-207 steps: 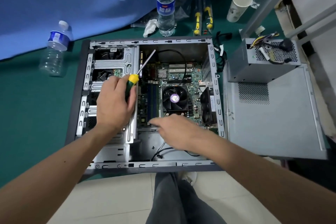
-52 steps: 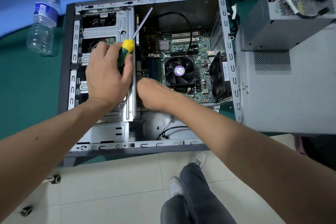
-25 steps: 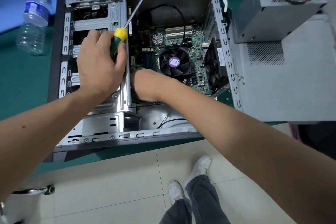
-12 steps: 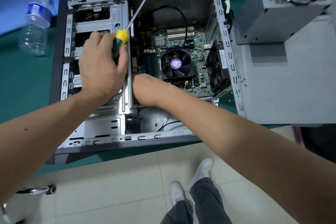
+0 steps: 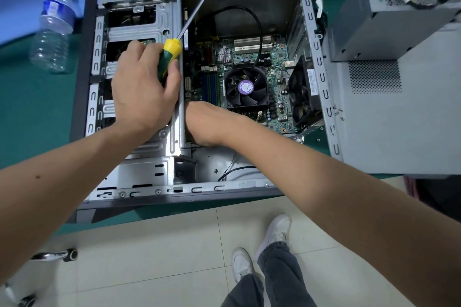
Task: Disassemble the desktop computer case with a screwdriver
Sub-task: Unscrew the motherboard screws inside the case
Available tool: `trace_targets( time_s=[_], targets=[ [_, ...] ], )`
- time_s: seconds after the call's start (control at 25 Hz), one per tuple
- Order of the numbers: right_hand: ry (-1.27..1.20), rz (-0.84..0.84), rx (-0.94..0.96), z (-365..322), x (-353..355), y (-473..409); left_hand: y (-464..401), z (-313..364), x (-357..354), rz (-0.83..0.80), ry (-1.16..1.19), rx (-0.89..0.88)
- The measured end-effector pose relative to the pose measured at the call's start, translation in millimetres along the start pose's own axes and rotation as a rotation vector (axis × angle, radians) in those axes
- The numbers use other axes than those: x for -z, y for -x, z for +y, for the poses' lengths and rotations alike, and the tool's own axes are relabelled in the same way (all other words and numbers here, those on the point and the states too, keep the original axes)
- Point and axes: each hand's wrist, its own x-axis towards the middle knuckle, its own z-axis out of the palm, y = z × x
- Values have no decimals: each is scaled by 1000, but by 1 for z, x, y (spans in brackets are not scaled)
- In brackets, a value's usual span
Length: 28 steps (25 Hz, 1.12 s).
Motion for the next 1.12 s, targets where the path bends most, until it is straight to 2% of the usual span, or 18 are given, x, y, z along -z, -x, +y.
trace_targets(
  time_s=[0.16,0.32,0.52,0.64,0.76,0.92,1.12],
  targets=[
    [29,-21,-3,1,-2,-4,0,1,0,2,-4,-4],
    [93,51,-44,7,-1,-7,0,0,0,1,-7,-4],
    [-2,-23,2,5,-2,-6,0,0,0,2,-5,-7],
    [30,-14,32,5,-3,-12,0,1,0,3,-4,-4],
    [11,7,-40,12,-3,-13,0,1,0,2,-1,-9],
    [19,-24,-30,11,0,-8,0,0,1,2,5,-6],
    [156,-117,-21,8,5,-7,0,0,0,-1,7,-5]
  ],
)
